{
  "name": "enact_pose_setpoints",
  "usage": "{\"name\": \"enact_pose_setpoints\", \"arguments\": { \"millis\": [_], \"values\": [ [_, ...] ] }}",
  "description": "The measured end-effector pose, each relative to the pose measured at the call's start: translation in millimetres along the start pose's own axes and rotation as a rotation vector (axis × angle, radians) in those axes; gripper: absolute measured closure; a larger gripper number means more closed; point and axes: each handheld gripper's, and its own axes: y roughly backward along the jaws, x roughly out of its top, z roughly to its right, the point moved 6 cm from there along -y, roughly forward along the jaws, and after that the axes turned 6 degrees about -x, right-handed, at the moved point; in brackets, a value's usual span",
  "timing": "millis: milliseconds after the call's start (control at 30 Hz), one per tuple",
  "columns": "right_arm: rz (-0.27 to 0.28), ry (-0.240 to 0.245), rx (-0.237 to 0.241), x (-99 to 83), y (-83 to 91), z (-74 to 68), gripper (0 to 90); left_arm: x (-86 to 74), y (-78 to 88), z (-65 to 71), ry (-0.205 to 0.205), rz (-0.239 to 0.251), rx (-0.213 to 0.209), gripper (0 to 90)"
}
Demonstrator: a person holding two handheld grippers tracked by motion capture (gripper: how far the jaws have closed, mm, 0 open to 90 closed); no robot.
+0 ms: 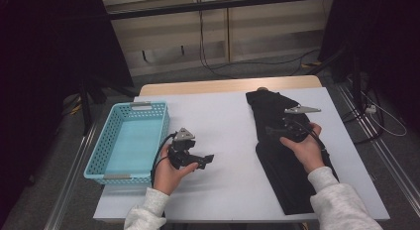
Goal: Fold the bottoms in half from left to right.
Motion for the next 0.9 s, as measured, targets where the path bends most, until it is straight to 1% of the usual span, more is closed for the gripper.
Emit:
{"name": "enact_pose_setpoints", "arguments": {
  "millis": [33,100,200,233,267,367,433,500,567,600,700,800,833,867,900],
  "values": [
    [-0.002,0.003,-0.003,0.8,-1.8,-1.0,16.9,-0.5,-0.1,0.4,-0.002,-0.007,-0.002,7.8],
    [-0.004,0.014,-0.015,3.0,-6.5,-2.8,17.5,-0.3,-0.2,0.2,0.004,-0.001,0.003,7.8],
    [-0.013,0.006,-0.022,3.9,-14.2,-5.2,19.9,-1.0,-1.4,-0.9,0.003,-0.006,0.007,7.8],
    [-0.021,0.011,-0.024,3.7,-17.1,-6.0,21.1,-1.2,-2.1,-1.4,0.008,-0.005,0.024,7.8],
    [-0.031,0.013,-0.029,3.2,-20.8,-7.1,22.1,-1.4,-1.8,-1.3,0.009,-0.009,0.000,7.8],
    [-0.042,0.010,-0.029,2.8,-28.7,-9.8,24.2,-1.1,-2.0,-1.6,0.010,-0.002,0.002,7.9],
    [-0.040,0.020,-0.030,3.7,-34.5,-12.1,27.2,-1.4,-1.9,-1.3,0.008,-0.011,-0.001,7.8],
    [-0.046,0.032,-0.029,4.1,-40.4,-15.5,28.3,-1.5,-2.7,-1.3,0.004,-0.011,0.003,7.8],
    [-0.049,0.042,-0.032,4.2,-46.4,-18.1,32.1,-1.8,-2.9,-1.4,0.002,-0.014,0.002,7.9],
    [-0.048,0.035,-0.033,4.1,-50.0,-19.4,33.7,-2.4,-3.9,-0.8,0.009,-0.012,0.000,7.9],
    [-0.064,0.019,-0.008,2.7,-58.3,-25.4,34.9,-2.9,-4.6,-1.6,0.007,-0.015,0.002,7.9],
    [-0.064,0.060,-0.029,3.1,-63.8,-32.8,38.6,-3.5,-5.0,-1.3,0.013,-0.019,-0.005,8.0],
    [-0.066,0.071,-0.047,2.7,-65.2,-32.9,40.5,-3.4,-5.0,-1.1,0.016,-0.018,-0.006,8.1],
    [-0.068,0.077,-0.066,1.5,-67.3,-32.7,42.5,-3.4,-5.0,-1.1,0.016,-0.018,-0.006,8.0],
    [-0.076,0.076,-0.069,-0.8,-70.6,-32.4,45.2,-3.0,-4.8,-1.4,0.009,-0.016,-0.001,8.1]
  ]
}}
